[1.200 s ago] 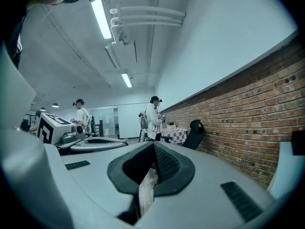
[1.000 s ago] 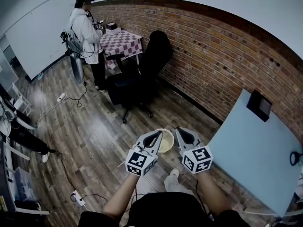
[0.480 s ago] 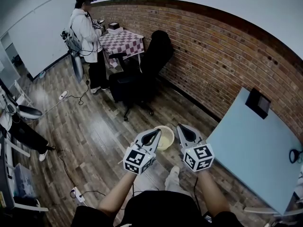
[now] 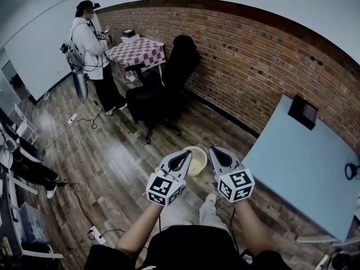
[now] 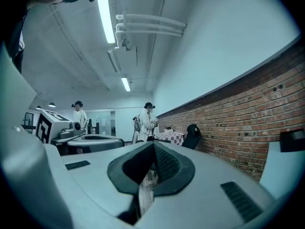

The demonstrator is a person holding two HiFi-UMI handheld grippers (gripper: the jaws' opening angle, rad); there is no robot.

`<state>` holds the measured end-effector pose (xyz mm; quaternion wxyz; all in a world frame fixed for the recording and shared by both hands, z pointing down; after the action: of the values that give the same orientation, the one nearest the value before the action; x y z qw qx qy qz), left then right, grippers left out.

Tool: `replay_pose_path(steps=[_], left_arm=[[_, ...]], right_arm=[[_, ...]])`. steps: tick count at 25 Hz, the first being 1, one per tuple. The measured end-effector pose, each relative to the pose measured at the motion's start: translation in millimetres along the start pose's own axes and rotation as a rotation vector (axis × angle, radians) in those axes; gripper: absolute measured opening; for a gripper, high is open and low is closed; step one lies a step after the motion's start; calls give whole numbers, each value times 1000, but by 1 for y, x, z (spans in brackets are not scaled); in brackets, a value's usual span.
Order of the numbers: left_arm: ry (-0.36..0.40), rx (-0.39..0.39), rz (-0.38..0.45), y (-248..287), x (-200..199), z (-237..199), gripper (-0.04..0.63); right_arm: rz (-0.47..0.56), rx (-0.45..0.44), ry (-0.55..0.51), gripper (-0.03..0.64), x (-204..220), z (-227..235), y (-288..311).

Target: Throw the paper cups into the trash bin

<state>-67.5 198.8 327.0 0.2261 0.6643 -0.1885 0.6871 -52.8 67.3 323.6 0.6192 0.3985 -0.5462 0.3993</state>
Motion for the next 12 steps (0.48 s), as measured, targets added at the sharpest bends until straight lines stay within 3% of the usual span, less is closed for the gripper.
replay_pose_path(steps=[12], left_arm=[[-16, 20, 37, -5, -5, 5, 9]], right_arm=[[7, 18, -12, -6, -3, -14, -7]])
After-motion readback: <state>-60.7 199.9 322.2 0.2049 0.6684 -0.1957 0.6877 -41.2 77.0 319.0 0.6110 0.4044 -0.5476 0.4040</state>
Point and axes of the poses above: the fingertips, and each gripper's own axes: y forward along the fingers, z to its right, x out of its underside, the point moved 5 cm from there along -y, backward along the fingers, and after that the axes turned 3 degrees about x, right-handed, at the moved point
